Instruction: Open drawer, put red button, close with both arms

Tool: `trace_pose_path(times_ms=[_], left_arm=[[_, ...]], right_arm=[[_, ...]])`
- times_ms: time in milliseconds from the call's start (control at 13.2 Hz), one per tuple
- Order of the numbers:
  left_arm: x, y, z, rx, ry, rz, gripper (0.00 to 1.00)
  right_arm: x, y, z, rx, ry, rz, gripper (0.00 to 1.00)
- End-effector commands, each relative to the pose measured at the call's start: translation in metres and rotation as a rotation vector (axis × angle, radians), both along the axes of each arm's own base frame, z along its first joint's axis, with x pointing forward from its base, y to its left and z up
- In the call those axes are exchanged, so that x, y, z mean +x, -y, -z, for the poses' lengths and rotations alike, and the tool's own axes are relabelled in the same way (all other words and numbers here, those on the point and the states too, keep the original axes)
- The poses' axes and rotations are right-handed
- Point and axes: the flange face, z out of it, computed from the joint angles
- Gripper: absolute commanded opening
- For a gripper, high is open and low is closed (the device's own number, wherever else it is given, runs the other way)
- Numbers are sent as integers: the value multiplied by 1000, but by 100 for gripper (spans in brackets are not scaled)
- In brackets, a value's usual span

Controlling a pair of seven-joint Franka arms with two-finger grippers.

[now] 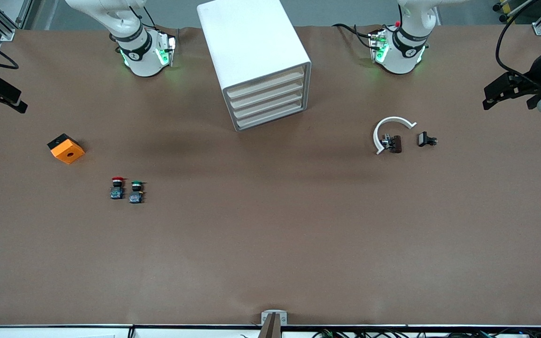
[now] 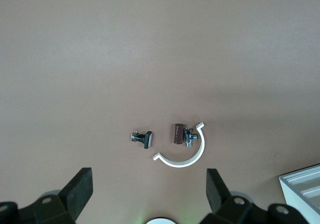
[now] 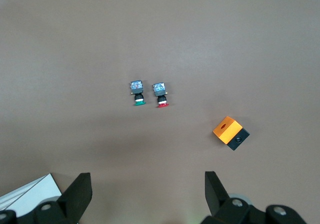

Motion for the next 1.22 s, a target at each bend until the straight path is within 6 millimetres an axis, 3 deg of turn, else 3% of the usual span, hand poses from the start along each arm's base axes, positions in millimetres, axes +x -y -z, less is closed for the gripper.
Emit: trace_pose_path(times_ms=[0,152,456,760,989,1141], left_arm=[[1,-4,-3,-1,-10,14,100],[1,-4,-5,-1,-4,11,100],[16,-17,11,41,-33,-6,100],[48,-27,74,104,-143,11,100],[73,-18,131,99,-226,13,100],[89,-15,165,113,-251,-86,100]], right_arm=[[-1,3,-12,-8,2,-4,100],[-1,3,-12,-10,0,-4,100],[-1,3,-12,-8,0,-4,100],[-1,3,-8,-14,-8,-5,100],[18,-5,23,-13,-67,-22,100],[30,-19,44,-18,-107,-39,100]])
